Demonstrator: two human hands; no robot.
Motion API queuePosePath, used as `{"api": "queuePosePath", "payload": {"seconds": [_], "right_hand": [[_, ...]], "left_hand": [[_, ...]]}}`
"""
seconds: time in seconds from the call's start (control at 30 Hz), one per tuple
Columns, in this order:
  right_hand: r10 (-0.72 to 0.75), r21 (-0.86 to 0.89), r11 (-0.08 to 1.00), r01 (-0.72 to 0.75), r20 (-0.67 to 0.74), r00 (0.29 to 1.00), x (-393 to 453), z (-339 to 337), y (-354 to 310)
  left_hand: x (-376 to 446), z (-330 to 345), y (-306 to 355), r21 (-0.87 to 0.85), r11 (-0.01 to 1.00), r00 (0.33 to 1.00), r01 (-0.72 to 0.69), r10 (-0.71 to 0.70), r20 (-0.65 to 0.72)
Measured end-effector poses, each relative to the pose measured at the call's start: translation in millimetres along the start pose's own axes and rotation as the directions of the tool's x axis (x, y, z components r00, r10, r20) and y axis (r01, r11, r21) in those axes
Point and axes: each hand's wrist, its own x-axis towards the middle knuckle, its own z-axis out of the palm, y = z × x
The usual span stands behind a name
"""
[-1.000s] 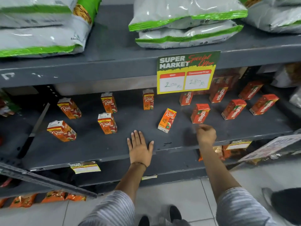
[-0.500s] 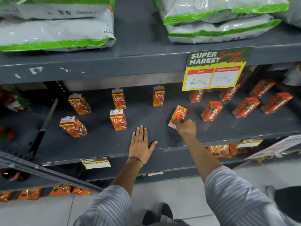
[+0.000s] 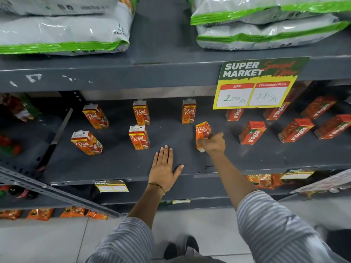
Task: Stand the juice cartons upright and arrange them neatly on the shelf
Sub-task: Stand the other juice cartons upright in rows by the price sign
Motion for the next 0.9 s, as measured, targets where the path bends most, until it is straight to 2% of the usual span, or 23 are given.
{"api": "queuePosePath", "payload": {"seconds": [0.1,0.17,0.23,0.3,0.37,0.5,0.63,0.7,0.8,0.87,0.9], "right_hand": [[0.068,0.133,0.988,-0.075,0.054,0.996,9,-8,0],[0.073,0.225,0.969,-0.104,0.141,0.987,13,-16,2],[0.044,0.353,0.924,-0.148,0.285,0.958,12,-26,5],[-0.06,0.405,0.904,-0.134,0.432,0.9,7,-40,6],[-0.23,0.426,0.904,-0.035,0.553,0.801,2,-55,2],[-0.5,0.528,0.842,0.106,0.693,0.52,-21,-84,-16],[-0.573,0.549,0.819,0.167,0.77,0.281,-48,-101,-38],[-0.585,0.562,0.811,0.166,0.786,0.2,-56,-104,-45],[-0.595,0.575,0.802,0.158,0.79,0.144,-60,-105,-49],[-0.589,0.57,0.808,0.151,0.791,0.168,-57,-102,-47],[-0.581,0.559,0.814,0.156,0.787,0.209,-54,-99,-44]], "left_hand": [[1,-1,0,0.003,1.0,1.0,-0.001,0.001,-0.003],[1,-1,0,0.007,1.0,1.0,0.001,-0.001,-0.001],[1,-1,0,0.005,1.0,1.0,0.001,-0.001,-0.004],[1,-2,0,0.002,1.0,1.0,-0.001,0.001,-0.01],[2,-2,0,0.002,1.0,1.0,-0.002,0.002,-0.011],[1,-2,0,-0.005,1.0,1.0,-0.003,0.003,-0.009],[1,-3,1,-0.023,1.0,1.0,-0.002,0.001,-0.016],[1,-4,1,-0.018,1.0,1.0,-0.004,0.004,-0.014],[1,-5,1,-0.019,1.0,1.0,-0.006,0.005,-0.016],[1,-5,2,-0.026,1.0,1.0,-0.003,0.003,-0.016],[1,-5,2,-0.028,1.0,1.0,-0.003,0.003,-0.013]]}}
